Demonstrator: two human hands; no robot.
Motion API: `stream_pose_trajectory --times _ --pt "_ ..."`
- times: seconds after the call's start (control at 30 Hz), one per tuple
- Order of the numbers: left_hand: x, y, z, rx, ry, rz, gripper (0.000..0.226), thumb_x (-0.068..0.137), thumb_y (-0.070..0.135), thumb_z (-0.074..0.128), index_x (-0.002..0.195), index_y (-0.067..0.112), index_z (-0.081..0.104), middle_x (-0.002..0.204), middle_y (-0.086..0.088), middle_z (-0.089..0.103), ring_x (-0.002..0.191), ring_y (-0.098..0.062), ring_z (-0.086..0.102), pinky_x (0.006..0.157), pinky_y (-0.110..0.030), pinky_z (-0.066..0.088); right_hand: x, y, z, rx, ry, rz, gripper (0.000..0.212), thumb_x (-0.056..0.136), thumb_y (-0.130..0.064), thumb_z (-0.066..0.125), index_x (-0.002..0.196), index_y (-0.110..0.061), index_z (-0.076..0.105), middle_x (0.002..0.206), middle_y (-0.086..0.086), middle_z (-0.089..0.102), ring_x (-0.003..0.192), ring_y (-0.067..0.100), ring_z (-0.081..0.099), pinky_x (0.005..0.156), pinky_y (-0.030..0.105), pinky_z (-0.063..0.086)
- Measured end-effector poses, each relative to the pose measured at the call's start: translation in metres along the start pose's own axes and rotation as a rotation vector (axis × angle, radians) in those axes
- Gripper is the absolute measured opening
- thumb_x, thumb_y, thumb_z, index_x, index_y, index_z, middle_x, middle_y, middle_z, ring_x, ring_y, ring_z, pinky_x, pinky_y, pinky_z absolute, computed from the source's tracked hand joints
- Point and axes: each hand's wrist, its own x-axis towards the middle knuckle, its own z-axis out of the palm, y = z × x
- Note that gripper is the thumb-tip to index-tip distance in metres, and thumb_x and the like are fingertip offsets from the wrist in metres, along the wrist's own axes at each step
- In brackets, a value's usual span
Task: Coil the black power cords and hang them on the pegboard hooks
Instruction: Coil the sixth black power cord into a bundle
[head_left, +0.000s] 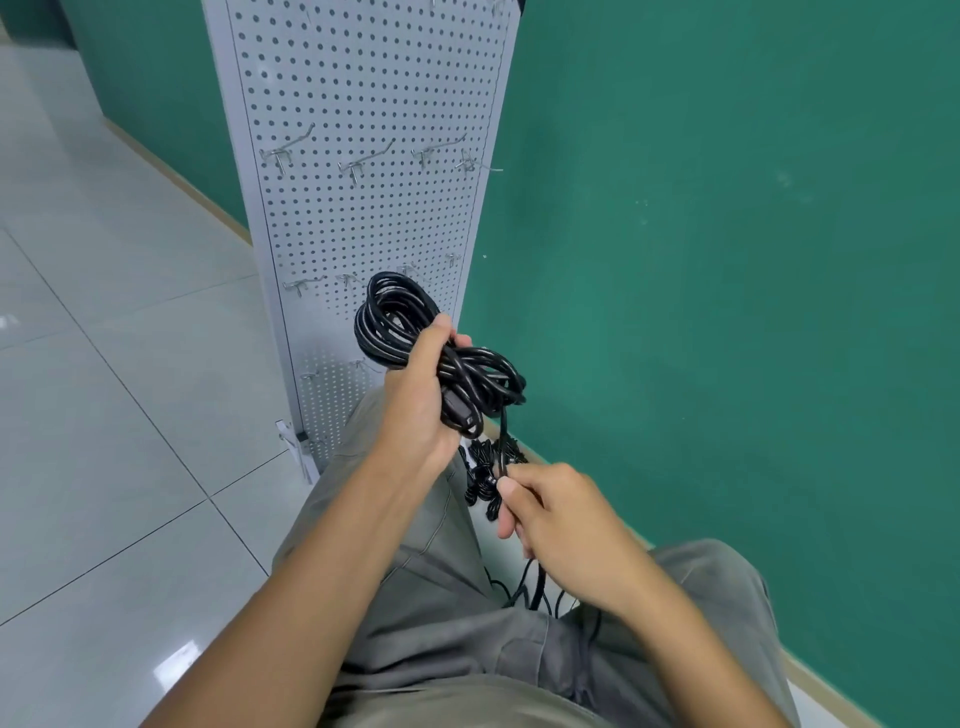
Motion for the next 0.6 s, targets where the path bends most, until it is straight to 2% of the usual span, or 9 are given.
stream_pose_trajectory --times 0.07,0.17,0.23,0.3,0.37,0.47,0.5,0.53,0.6 --pt "-0.003 -0.005 0.001 0.143 0.064 0.061 0.025 0.1 0.025 0.065 0.078 0.012 0.065 0.073 0.001 0.067 0.064 -0.015 0.063 0.064 -0.03 0.056 0.002 -0.01 -0.013 -0.107 -0.016 -0.038 0.044 0.106 -0.021 0.046 0.068 -0.009 0.063 0.049 -0.022 0.054 0.047 0.006 0.045 0.051 0.021 0.036" --pt "-0.003 -0.009 0.001 0.28 0.094 0.142 0.021 0.099 0.022 0.067 0.082 0.01 0.066 0.072 0.0 0.068 0.064 -0.017 0.063 0.062 -0.031 0.055 0.006 -0.021 -0.038 -0.195 -0.029 -0.095 0.032 0.102 -0.016 0.052 0.075 -0.009 0.068 0.058 -0.022 0.06 0.051 0.005 0.047 0.054 0.019 0.037" --pt "-0.004 -0.011 0.001 0.395 0.052 0.189 0.018 0.099 0.02 0.067 0.082 0.012 0.066 0.072 0.0 0.068 0.066 -0.018 0.063 0.065 -0.034 0.055 0.008 -0.026 -0.052 -0.184 -0.073 -0.107 0.022 0.101 -0.012 0.054 0.097 -0.016 0.076 0.079 -0.019 0.071 0.068 0.002 0.062 0.07 0.021 0.051" --pt "-0.006 -0.014 0.0 0.532 -0.02 0.194 0.019 0.099 0.018 0.066 0.081 0.013 0.066 0.07 0.0 0.069 0.066 -0.017 0.063 0.067 -0.034 0.054 0.008 -0.031 -0.061 -0.213 -0.083 -0.126 0.024 0.101 -0.011 0.058 0.113 -0.021 0.075 0.092 -0.022 0.075 0.092 0.006 0.07 0.092 0.027 0.053" --pt "-0.008 -0.017 0.0 0.65 -0.109 0.182 0.02 0.098 0.015 0.066 0.078 0.013 0.066 0.069 -0.002 0.069 0.064 -0.016 0.063 0.066 -0.031 0.052 0.009 -0.034 -0.069 -0.229 -0.052 -0.15 0.02 0.098 -0.013 0.063 0.109 -0.023 0.077 0.088 -0.022 0.076 0.093 0.003 0.07 0.096 0.032 0.052" --pt "-0.009 -0.018 -0.003 0.725 -0.253 0.099 0.024 0.098 0.014 0.067 0.075 0.02 0.066 0.067 0.0 0.066 0.066 -0.015 0.063 0.068 -0.03 0.051 0.008 -0.037 -0.09 -0.085 -0.022 -0.129 0.015 0.093 -0.008 0.071 0.102 -0.017 0.078 0.079 -0.01 0.077 0.066 -0.009 0.066 0.072 0.01 0.049" --pt "-0.009 -0.018 -0.004 0.733 -0.296 0.055 0.02 0.099 0.016 0.067 0.078 0.018 0.067 0.07 -0.002 0.067 0.07 -0.016 0.064 0.07 -0.032 0.052 0.007 -0.037 -0.098 -0.04 -0.007 -0.129 0.014 0.091 -0.006 0.073 0.098 -0.016 0.078 0.078 -0.008 0.078 0.063 -0.008 0.066 0.069 0.008 0.047" --pt "-0.01 -0.019 -0.005 0.736 -0.336 0.008 0.016 0.099 0.019 0.067 0.085 0.012 0.069 0.075 -0.005 0.068 0.074 -0.018 0.066 0.073 -0.035 0.054 0.008 -0.037 -0.106 -0.011 0.021 -0.137 0.012 0.089 -0.007 0.075 0.094 -0.017 0.078 0.078 -0.008 0.078 0.068 -0.006 0.069 0.072 0.009 0.047" --pt "-0.013 -0.021 -0.004 0.717 -0.396 -0.09 0.028 0.1 0.028 0.066 0.101 -0.001 0.067 0.082 -0.009 0.067 0.08 -0.023 0.064 0.077 -0.038 0.056 0.011 -0.035 -0.116 0.016 0.075 -0.151 0.008 0.087 -0.01 0.078 0.09 -0.017 0.078 0.078 -0.009 0.078 0.081 0.005 0.074 0.081 0.017 0.052"
